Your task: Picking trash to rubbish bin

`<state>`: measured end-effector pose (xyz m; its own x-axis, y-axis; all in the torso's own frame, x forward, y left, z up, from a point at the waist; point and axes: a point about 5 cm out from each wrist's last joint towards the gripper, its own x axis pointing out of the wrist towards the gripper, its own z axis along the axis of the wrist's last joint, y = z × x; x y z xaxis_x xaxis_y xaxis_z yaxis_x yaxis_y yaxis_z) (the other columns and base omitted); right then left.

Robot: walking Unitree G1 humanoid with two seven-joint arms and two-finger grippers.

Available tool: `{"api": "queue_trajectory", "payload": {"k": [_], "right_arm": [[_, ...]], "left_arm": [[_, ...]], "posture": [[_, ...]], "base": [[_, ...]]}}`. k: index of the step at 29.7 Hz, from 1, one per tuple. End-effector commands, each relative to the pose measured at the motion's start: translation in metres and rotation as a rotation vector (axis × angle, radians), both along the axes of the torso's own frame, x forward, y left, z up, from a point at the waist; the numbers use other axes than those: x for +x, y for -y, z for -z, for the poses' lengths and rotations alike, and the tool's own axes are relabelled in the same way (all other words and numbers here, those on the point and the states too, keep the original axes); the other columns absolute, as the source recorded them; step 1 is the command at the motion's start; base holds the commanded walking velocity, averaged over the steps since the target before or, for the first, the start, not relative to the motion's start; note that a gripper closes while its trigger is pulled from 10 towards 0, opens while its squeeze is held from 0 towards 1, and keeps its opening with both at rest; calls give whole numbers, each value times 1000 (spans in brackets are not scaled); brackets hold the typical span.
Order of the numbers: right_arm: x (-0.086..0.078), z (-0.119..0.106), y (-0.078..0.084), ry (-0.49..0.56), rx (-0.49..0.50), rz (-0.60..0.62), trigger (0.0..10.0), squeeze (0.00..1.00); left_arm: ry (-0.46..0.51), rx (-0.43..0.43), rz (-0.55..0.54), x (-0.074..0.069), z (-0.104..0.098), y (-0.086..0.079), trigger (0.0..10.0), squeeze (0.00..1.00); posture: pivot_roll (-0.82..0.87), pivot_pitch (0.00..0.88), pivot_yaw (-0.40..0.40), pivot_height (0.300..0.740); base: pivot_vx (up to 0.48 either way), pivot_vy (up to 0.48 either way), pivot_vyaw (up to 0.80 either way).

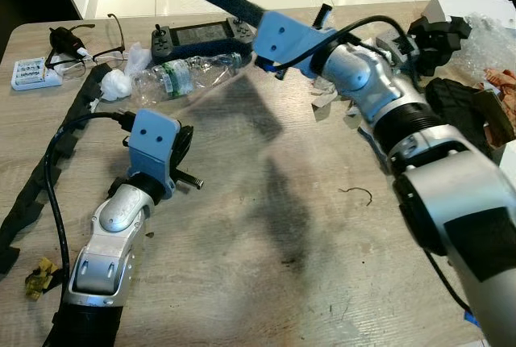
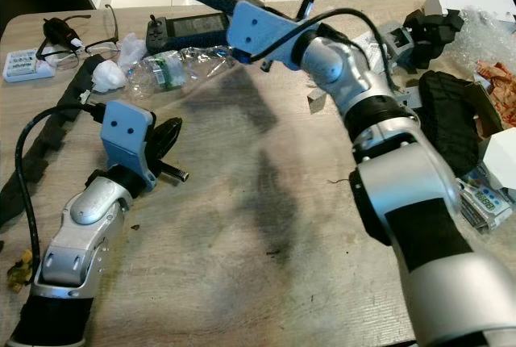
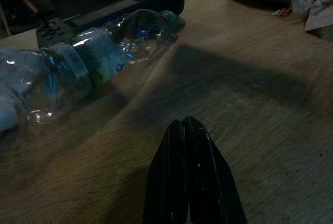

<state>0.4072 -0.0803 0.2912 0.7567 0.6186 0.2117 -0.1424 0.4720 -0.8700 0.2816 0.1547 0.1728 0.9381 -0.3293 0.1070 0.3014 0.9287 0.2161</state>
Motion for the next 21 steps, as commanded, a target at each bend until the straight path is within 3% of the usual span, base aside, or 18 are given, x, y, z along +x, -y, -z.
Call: {"api": "queue_trajectory", "payload": {"k": [1,5,7,10,11,12,14,18,21], "right_arm": [[-1,8,0,14,35,17,10000,0],[-1,12,-1,50,105,56,10000,0],[0,15,0,10,151,63,10000,0],[5,25,5,-198,370,69,10000,0],[5,25,5,-198,370,69,10000,0],[7,28,9,-274,462,76,10000,0],[9,30,13,-334,555,86,10000,0],[10,33,18,-399,650,87,10000,0],[11,42,23,-563,749,15,10000,0]], "left_arm": [[-9,5,0,-3,1,-2,10000,0],[-8,5,-1,-3,1,-2,10000,0],[-8,4,0,-3,1,-2,10000,0],[-7,2,0,-3,1,-1,10000,0],[-7,2,0,-3,1,-1,10000,0],[-7,1,-1,-3,1,-1,10000,0],[-7,0,-1,-3,0,-1,10000,0],[-5,0,-1,-3,0,-1,10000,0],[-2,1,0,-3,-1,-1,10000,0]], "posture": [[65,238,-2,740],[65,238,-2,740],[65,239,-1,740],[67,240,-3,740],[67,240,-3,740],[67,242,-2,740],[67,244,-1,740],[70,245,0,740],[78,250,0,740]], "base": [[0,0,0],[0,0,0],[0,0,0],[0,0,0],[0,0,0],[0,0,0],[0,0,0],[0,0,0],[0,0,0]]}}
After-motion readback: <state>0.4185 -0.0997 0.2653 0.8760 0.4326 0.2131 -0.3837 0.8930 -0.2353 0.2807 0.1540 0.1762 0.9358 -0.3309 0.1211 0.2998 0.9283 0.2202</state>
